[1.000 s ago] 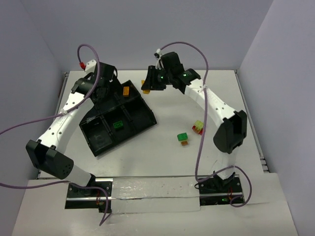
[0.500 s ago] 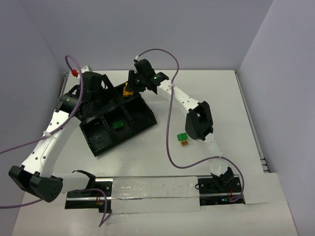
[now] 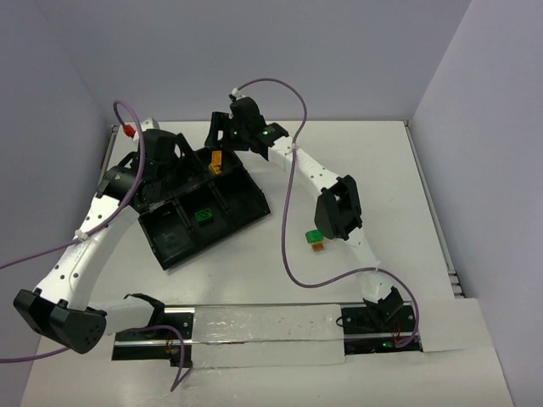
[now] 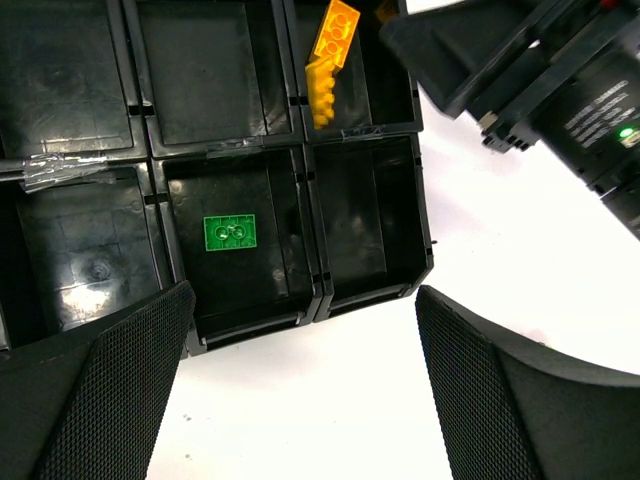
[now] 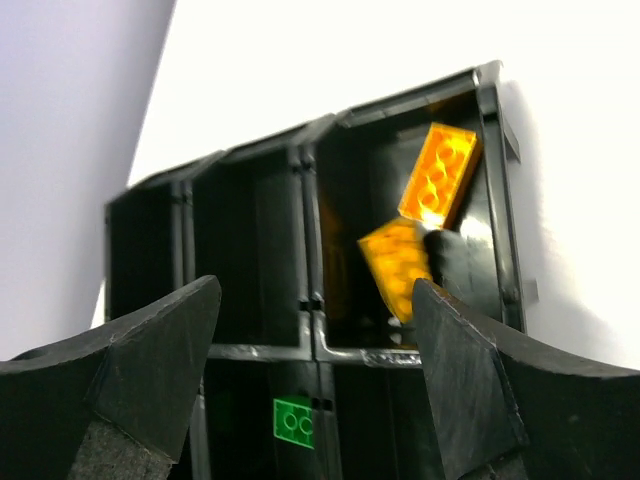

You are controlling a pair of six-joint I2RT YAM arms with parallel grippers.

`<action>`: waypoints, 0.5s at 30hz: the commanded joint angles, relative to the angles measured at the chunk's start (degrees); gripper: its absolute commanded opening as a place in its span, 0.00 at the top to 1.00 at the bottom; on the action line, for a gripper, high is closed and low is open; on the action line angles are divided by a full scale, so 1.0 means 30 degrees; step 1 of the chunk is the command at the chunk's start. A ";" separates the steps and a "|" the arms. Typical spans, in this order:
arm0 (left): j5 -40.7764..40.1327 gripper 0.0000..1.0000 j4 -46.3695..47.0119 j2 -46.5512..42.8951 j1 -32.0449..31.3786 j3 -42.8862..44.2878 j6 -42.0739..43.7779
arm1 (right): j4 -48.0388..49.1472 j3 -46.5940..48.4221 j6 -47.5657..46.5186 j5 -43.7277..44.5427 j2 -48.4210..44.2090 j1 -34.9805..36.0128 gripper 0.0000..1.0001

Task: Sort the legos into containers by color

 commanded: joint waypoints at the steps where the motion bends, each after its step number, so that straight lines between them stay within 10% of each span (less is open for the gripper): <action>1: -0.0177 0.01 0.0515 -0.0618 0.0048 0.0069 -0.0164 | 0.0858 0.1015 -0.0313 0.0214 -0.1231 0.0094 0.15; 8: -0.1378 0.01 0.0462 -0.0995 0.0077 0.0548 0.0543 | -0.1686 -0.3834 -0.2594 0.1546 -0.7298 -0.0506 0.18; 15: -0.1216 0.01 0.0766 0.0036 0.0260 0.1576 0.1940 | -0.3305 -1.6386 -0.4213 0.4790 -1.7815 -0.0762 0.17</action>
